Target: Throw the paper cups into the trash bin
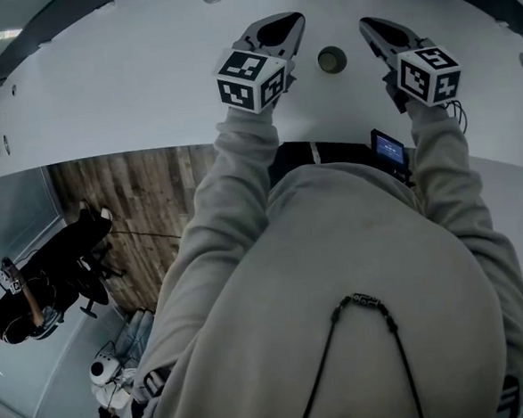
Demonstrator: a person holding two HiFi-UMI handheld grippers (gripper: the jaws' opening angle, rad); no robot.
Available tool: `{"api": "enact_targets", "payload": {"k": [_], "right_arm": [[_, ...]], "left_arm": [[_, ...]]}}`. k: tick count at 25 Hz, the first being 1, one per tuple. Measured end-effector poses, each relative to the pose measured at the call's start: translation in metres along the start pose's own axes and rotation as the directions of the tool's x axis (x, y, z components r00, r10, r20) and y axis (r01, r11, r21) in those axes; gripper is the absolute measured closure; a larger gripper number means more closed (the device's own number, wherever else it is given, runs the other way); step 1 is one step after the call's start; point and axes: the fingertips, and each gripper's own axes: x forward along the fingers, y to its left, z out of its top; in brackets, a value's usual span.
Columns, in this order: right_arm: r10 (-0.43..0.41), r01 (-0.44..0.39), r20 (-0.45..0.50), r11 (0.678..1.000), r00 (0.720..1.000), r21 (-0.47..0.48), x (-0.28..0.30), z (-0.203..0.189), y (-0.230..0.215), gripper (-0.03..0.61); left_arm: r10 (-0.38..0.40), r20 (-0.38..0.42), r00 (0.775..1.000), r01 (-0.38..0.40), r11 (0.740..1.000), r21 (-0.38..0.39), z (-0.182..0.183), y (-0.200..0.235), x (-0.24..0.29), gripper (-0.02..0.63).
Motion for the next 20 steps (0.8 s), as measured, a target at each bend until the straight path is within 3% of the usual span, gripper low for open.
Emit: {"api": "enact_targets", "payload": {"k": [4, 6, 12, 20], "right_arm": [[0.042, -0.027, -0.129, 0.993, 0.991, 0.112, 0.022, -0.058, -0.022, 0.544], [0.075, -0.052, -0.190, 0.991, 0.979, 0.126, 0.027, -0.080, -0.021, 0.449], [0.097, -0.060, -0.320, 0.990, 0.942, 0.124, 0.040, -0.149, -0.024, 0.337], [0.118, -0.058, -0.368, 0.984, 0.922, 0.169, 0.060, -0.168, -0.029, 0.336]], "left_arm": [[-0.001, -0.025, 1.000, 0.000, 0.999, -0.039, -0.030, -0.003, 0.013, 0.620], [0.002, -0.043, 0.999, -0.004, 0.998, -0.055, -0.042, -0.005, 0.015, 0.620], [0.011, -0.076, 0.997, -0.019, 0.994, -0.105, -0.087, -0.010, 0.018, 0.620], [0.010, -0.098, 0.995, -0.024, 0.990, -0.140, -0.101, 0.004, 0.023, 0.620]]}}
